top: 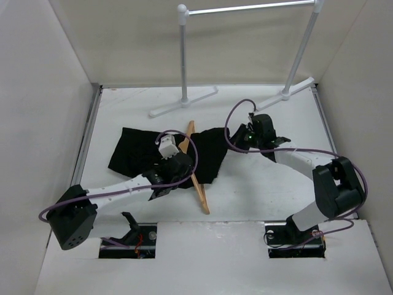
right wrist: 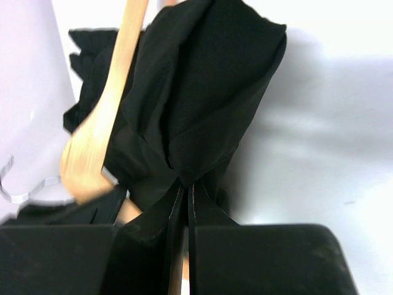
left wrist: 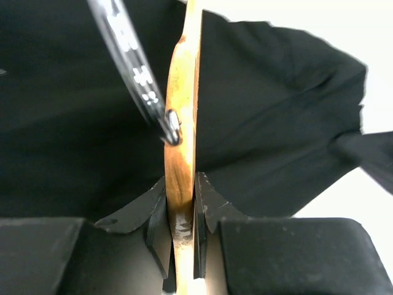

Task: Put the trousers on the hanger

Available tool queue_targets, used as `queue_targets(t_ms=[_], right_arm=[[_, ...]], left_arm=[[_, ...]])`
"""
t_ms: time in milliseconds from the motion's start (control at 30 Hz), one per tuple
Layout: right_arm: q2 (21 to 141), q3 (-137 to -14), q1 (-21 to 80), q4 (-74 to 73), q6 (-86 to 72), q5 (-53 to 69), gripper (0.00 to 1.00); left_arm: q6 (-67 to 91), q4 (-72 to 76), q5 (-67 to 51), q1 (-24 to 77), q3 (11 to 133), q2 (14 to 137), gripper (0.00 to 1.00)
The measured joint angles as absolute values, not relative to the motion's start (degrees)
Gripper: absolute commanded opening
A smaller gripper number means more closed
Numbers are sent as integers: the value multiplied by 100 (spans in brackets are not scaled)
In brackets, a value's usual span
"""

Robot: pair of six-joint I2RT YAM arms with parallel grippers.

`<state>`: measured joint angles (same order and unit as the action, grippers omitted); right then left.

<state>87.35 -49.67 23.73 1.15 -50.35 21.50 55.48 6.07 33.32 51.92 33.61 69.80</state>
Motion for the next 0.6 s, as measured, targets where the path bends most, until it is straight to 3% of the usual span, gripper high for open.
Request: queue_targets(t_ms=[200, 600], right_arm=[[9238, -5509, 1874, -143, -4783, 2174, 7], [9817, -6055, 1831, -921, -3992, 1994, 7]], left_arm=[[5061, 169, 3306, 5041, 3291, 6560, 3], [3194, -34, 3262, 4626, 3594, 6595, 3]])
